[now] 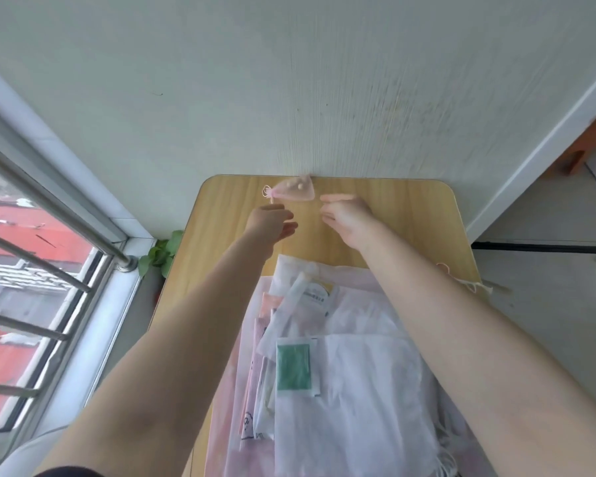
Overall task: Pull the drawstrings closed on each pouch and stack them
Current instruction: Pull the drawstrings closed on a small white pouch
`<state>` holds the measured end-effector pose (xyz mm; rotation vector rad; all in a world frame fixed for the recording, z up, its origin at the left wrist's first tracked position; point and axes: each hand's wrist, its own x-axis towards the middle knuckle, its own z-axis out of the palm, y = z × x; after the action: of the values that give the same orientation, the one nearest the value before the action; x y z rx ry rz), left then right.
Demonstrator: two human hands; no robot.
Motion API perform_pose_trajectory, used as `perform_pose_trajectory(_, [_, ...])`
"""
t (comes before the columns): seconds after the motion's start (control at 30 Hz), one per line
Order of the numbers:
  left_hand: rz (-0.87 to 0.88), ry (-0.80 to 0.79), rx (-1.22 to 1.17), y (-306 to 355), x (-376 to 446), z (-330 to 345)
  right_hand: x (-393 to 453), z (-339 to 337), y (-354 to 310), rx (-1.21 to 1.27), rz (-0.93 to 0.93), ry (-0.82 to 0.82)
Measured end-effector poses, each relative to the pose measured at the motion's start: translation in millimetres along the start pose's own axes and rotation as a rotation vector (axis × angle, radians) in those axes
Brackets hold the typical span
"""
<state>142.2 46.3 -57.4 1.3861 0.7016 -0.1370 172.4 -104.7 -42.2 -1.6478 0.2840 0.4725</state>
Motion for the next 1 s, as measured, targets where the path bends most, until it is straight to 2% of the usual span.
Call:
perform_pose_trajectory(0.1, [0.115, 0.000, 0.258, 1.6, -34.1, 3.4, -22.7, -3.9, -4.9, -0.071, -0.038, -0.059])
perform_pose_trajectory(0.2, [0.258, -0.130, 0.549, -8.0, -84.0, 8.7, -60.8, -15.5, -7.7, -0.412, -0.075, -0.141])
perform_pose_trajectory(0.27, [0.348, -0.176, 0.641, -23.4, -115.5, 12.0, -84.0, -25.1, -3.7, -0.593, -0.105, -0.180])
perform_pose_trajectory(0.33, [0.398, -0.216, 0.678, -40.6, -137.7, 15.3, -103.1, -34.4, 3.2, -0.650, -0.137, -0.173])
perform_pose_trajectory(0.43, [0.397, -0.392, 0.827, -60.5, -157.2, 19.3, -122.3, -46.2, 13.6, -0.675, -0.211, -0.139])
perform_pose_trajectory(0.53, [0.429, -0.477, 0.958, -75.5, -169.9, 24.1, -136.1, -57.7, 25.5, -0.608, -0.294, -0.030])
perform_pose_trajectory(0.63, [0.461, -0.401, 1.021, -83.6, -178.9, 27.6, -149.4, -67.0, 33.8, -0.496, -0.405, 0.093])
perform_pose_trajectory(0.77, [0.425, -0.197, 0.824, -83.2, -182.6, 17.3, -159.6, -71.6, 39.7, -0.456, -0.451, 0.130])
perform_pose_trajectory(0.9, [0.394, 0.003, 0.653, -81.0, -182.9, -11.0, -163.8, -62.5, 38.3, -0.588, -0.426, 0.011])
perform_pose_trajectory(1.0, [0.329, 0.002, 0.525, -79.5, -187.1, -32.6, -163.2, -52.0, 38.8, -0.739, -0.361, -0.077])
